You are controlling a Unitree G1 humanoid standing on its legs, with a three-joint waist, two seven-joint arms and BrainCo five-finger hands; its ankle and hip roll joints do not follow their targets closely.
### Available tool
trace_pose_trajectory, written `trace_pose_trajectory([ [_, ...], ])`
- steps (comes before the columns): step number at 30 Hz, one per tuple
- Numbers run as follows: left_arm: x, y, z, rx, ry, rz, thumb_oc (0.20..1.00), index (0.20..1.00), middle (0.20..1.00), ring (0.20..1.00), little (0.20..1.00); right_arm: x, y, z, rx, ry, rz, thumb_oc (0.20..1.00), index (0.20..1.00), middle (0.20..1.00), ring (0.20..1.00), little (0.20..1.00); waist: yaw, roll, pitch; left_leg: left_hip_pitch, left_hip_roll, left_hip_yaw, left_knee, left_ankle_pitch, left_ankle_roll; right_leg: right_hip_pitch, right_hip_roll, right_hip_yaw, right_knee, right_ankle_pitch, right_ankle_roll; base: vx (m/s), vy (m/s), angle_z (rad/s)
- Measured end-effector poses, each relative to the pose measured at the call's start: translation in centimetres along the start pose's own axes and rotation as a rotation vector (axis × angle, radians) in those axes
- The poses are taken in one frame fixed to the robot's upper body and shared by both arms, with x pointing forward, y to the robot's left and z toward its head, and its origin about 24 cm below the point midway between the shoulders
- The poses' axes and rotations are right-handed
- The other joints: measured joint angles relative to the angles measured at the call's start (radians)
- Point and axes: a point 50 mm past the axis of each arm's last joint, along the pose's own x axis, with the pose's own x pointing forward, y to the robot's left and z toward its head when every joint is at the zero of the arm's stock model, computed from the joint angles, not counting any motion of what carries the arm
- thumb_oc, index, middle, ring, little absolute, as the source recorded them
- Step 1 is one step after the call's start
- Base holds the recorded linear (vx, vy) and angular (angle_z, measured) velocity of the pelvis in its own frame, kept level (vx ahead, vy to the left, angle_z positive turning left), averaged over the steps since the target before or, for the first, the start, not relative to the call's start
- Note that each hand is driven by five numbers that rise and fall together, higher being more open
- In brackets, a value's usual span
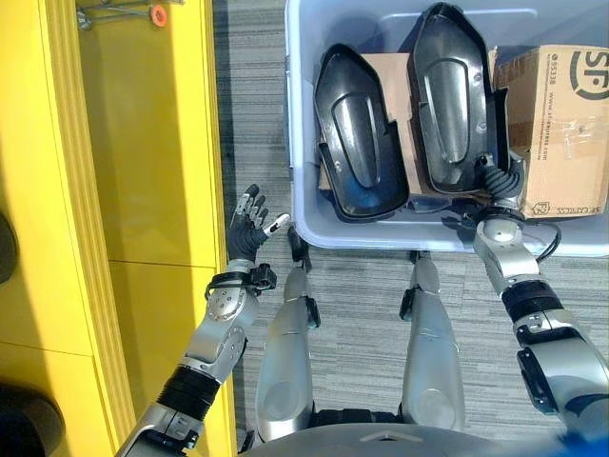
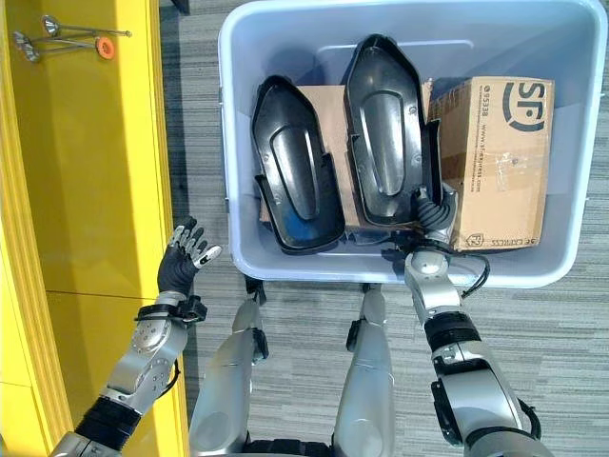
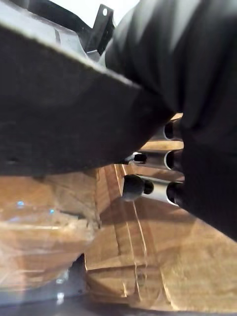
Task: Move parts from the plastic box to the shelf.
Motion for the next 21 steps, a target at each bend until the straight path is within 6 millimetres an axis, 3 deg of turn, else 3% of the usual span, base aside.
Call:
trace_pose_trajectory([
  [9, 0.0, 0.0, 0.0, -0.001, -0.001, 0.004, 1.000, 1.000, 1.000, 1.000, 1.000, -0.6, -0.3, -0.1, 0.036, -0.006, -0.008, 0.200, 0.200, 0.200, 0.200, 0.200, -0.002, 0.000, 0.000, 0.007, 0.000, 0.000, 0.000, 0.000, 0.000, 0.007, 0.000, -0.001, 0.000, 0.000, 0.000, 0.00, 0.000, 0.00],
  [21, -0.2, 0.3, -0.1, -0.007, 0.006, 0.028, 1.000, 1.000, 1.000, 1.000, 1.000, -3.9, -0.8, -0.9, 0.196, 0.004, 0.018, 0.200, 0.200, 0.200, 0.200, 0.200, -0.030, -0.002, -0.001, 0.052, 0.008, 0.000, -0.005, 0.002, -0.002, 0.056, 0.007, -0.005, -0.003, 0.001, 0.000, 0.00, 0.000, 0.00],
])
